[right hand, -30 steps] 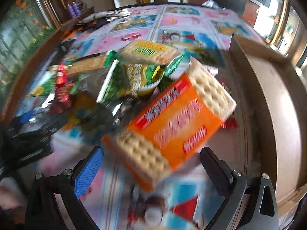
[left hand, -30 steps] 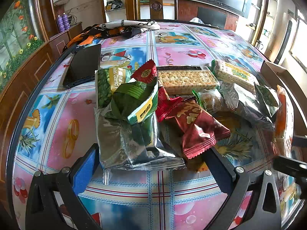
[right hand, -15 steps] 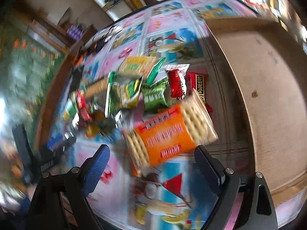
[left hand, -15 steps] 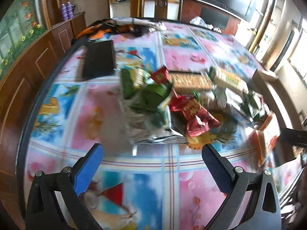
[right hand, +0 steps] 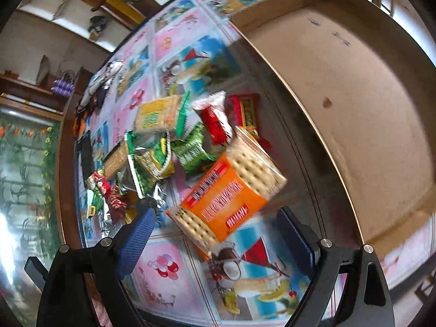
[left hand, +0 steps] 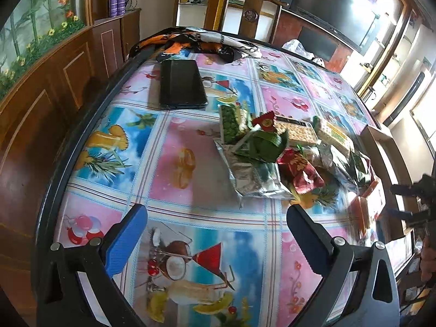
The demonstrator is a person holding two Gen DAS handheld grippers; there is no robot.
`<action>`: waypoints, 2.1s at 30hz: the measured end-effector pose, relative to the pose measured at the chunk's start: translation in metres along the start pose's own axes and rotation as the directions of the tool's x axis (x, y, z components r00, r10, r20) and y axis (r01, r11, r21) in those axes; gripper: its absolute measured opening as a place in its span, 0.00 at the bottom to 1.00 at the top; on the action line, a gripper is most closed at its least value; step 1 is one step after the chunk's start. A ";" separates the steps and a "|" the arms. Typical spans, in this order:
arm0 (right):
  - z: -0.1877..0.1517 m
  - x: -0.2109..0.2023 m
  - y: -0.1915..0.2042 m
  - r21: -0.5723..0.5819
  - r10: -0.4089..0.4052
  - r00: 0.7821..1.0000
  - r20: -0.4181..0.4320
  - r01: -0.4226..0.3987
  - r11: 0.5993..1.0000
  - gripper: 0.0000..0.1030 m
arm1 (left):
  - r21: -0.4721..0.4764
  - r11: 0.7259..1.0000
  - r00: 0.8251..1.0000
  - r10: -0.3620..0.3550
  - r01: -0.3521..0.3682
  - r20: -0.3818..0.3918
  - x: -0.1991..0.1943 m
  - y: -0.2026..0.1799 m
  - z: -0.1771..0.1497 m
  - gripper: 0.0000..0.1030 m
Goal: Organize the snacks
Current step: 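Reach the right gripper to the orange cracker pack and grasp it, then lift the orange cracker pack with the right gripper while the left gripper grasps a silver foil bag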
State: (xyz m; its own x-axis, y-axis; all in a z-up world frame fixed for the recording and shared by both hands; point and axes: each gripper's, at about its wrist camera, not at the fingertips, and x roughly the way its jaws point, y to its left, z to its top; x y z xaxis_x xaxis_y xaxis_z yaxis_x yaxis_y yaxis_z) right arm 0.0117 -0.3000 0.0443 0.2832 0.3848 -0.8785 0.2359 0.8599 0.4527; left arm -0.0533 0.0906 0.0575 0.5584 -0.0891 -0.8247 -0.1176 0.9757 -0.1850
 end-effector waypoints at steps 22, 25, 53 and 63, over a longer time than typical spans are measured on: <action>-0.010 0.061 0.054 -0.413 -0.329 0.937 0.120 0.348 0.841 0.64 | 0.068 0.997 0.994 -0.016 0.024 -0.110 0.048 -0.029 0.035 0.99; -0.012 0.055 0.047 -0.422 -0.319 0.940 0.117 0.338 0.841 0.57 | 0.062 0.998 0.991 0.001 0.007 -0.137 0.063 -0.034 0.041 0.99; -0.049 0.035 0.025 -0.566 -0.253 0.958 0.133 0.283 0.774 0.59 | 0.126 0.992 0.983 0.050 -0.028 -0.177 0.050 -0.055 -0.015 0.56; -0.048 0.023 0.020 -0.585 -0.187 0.974 0.125 0.224 0.779 0.56 | -0.045 0.948 0.920 -0.316 0.314 -0.230 0.035 -0.079 -0.003 0.56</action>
State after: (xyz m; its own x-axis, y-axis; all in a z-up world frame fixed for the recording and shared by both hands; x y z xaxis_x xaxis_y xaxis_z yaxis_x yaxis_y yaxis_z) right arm -0.0219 -0.2581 0.0256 0.3482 0.1725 -0.9214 -0.2968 0.9526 0.0662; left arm -0.0267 0.0098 0.0417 0.3622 -0.4365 -0.8236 0.0272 0.8881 -0.4588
